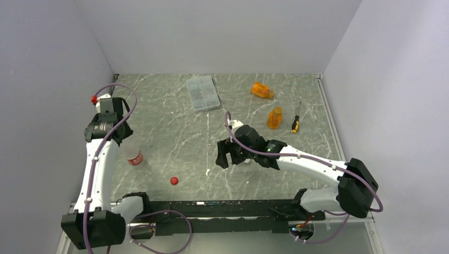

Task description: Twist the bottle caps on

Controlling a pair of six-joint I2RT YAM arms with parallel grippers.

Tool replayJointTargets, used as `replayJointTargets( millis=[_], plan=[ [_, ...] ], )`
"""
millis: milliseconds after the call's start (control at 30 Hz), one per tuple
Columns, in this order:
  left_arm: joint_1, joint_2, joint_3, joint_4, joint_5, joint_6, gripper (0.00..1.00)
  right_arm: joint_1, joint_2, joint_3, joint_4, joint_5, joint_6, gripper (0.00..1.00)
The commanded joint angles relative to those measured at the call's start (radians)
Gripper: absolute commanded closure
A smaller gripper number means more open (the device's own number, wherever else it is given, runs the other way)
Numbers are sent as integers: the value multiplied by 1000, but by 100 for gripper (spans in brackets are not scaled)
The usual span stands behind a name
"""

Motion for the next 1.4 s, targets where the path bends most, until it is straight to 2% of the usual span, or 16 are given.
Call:
replayJointTargets(
  millis=[0, 100, 267, 400, 567, 833, 933, 1033, 1100, 1133, 1167, 1200, 1300, 1367],
  plan=[
    [-15, 75, 110, -3, 417, 118, 100, 4, -56, 64, 99, -30, -71, 13],
    [-84, 120, 164, -13, 545, 138, 100, 4, -59, 88, 156, -84, -110, 10],
    [-303, 210, 264, -8, 720, 158, 100, 4, -26, 150, 246, -179, -177, 2],
    [-445, 262, 312, 14, 833, 167, 100, 4, 8, 209, 286, -218, -231, 0],
    [-528, 301, 346, 47, 932, 177, 100, 4, 44, 262, 276, -210, -265, 0],
    [-576, 333, 383, 100, 1002, 166, 100, 56, 129, 322, 245, -119, -258, 1],
    [-580, 340, 392, 109, 1030, 168, 100, 62, 143, 334, 226, -71, -233, 7],
    [-582, 333, 382, 106, 1014, 177, 100, 59, 132, 322, 239, -39, -199, 25],
    [-582, 318, 362, 124, 983, 166, 92, 58, 126, 324, 234, -14, -169, 49],
    [-582, 308, 350, 139, 966, 154, 86, 55, 122, 320, 234, -6, -154, 58],
    [-582, 297, 341, 154, 940, 137, 71, 52, 118, 317, 235, 7, -132, 64],
    [-582, 285, 334, 169, 909, 119, 54, 40, 115, 314, 238, 6, -109, 69],
    [-581, 234, 322, 206, 804, 63, 17, -2, 104, 297, 247, -23, -30, 76],
    [-581, 186, 315, 228, 718, 34, 6, -31, 94, 291, 248, -53, 7, 77]
  ],
)
